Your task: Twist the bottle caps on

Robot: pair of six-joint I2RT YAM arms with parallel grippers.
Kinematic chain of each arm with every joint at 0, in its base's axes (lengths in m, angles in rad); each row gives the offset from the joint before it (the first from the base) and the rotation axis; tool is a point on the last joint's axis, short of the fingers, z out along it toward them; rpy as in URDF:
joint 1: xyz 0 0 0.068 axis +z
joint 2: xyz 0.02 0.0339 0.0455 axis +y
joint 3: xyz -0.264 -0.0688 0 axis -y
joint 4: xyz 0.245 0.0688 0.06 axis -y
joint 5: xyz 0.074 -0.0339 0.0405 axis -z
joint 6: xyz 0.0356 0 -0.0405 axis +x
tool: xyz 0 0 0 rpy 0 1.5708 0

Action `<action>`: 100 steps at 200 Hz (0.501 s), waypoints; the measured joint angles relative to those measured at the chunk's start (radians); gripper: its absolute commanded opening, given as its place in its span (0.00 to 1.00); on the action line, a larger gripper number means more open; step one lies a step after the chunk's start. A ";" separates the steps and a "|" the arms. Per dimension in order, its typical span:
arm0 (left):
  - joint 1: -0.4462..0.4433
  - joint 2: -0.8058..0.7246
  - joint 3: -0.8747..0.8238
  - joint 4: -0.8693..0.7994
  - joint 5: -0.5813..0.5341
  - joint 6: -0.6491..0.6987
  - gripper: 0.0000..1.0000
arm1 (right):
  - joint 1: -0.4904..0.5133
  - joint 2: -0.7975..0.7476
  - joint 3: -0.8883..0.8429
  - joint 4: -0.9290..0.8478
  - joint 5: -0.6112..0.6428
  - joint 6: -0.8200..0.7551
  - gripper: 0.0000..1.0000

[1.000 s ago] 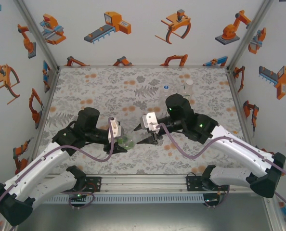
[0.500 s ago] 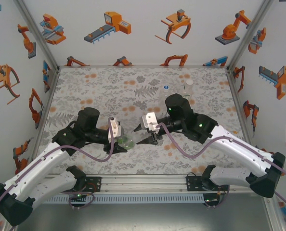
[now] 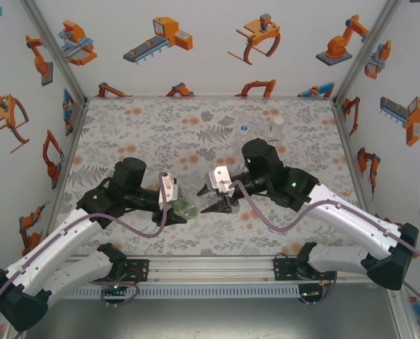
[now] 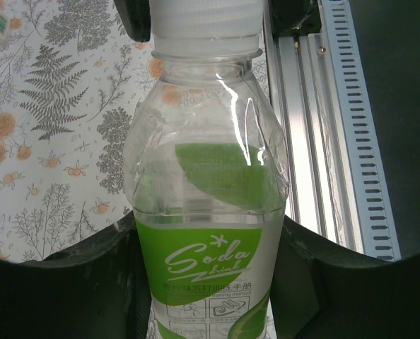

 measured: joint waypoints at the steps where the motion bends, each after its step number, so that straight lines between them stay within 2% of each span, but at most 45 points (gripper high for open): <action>1: 0.000 0.000 0.000 0.000 0.000 0.000 0.00 | 0.000 0.000 0.000 0.000 0.000 0.001 0.45; 49: 0.000 0.000 0.000 0.000 0.000 0.000 0.00 | 0.001 0.000 0.000 0.000 0.006 0.002 0.44; 100: 0.000 0.000 0.000 0.000 0.000 0.000 0.00 | 0.002 0.000 0.000 0.000 0.039 0.009 0.39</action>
